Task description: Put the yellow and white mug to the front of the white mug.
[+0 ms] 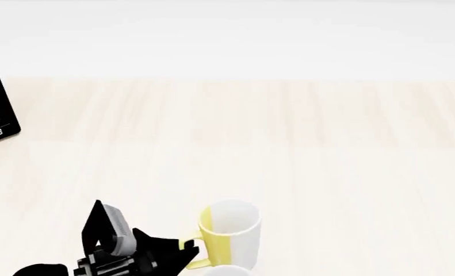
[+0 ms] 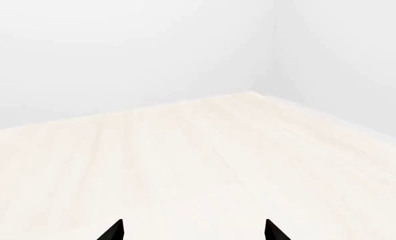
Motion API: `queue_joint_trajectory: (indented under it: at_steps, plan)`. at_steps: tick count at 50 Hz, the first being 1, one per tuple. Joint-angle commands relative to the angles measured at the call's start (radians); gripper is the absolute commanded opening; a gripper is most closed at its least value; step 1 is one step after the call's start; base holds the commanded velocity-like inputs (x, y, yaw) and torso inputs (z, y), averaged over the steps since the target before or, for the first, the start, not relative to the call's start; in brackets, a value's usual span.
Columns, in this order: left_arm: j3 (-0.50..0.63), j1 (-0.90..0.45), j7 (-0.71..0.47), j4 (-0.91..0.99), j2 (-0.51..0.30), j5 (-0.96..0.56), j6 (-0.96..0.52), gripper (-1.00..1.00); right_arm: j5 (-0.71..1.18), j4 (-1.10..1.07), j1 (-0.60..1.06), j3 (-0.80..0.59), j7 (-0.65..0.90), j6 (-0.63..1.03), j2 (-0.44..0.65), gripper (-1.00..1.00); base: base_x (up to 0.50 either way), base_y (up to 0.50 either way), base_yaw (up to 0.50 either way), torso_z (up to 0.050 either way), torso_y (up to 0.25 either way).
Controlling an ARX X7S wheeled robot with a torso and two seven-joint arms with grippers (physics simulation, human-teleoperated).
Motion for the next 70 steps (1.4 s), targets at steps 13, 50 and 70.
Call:
queue_joint_trajectory:
  at_steps: [13, 50, 70]
  plan:
    - [0.024, 0.034, -0.068, -0.018, 0.006, 0.064, 0.036, -1.00, 0.004, -0.009, -0.003, -0.010, 0.009, -0.001, 0.007, 1.00, 0.00, 0.00, 0.00, 0.000, 0.000]
    - [0.089, 0.021, -0.104, -0.017, 0.009, 0.063, 0.103, -1.00, 0.013, 0.007, 0.004, -0.026, 0.015, -0.010, 0.016, 1.00, 0.00, 0.00, 0.00, 0.000, 0.000]
    - [0.089, 0.011, -0.112, -0.017, 0.001, 0.052, 0.097, -1.00, 0.015, 0.006, 0.006, -0.035, 0.022, -0.008, 0.021, 1.00, 0.00, 0.00, 0.00, 0.000, 0.000]
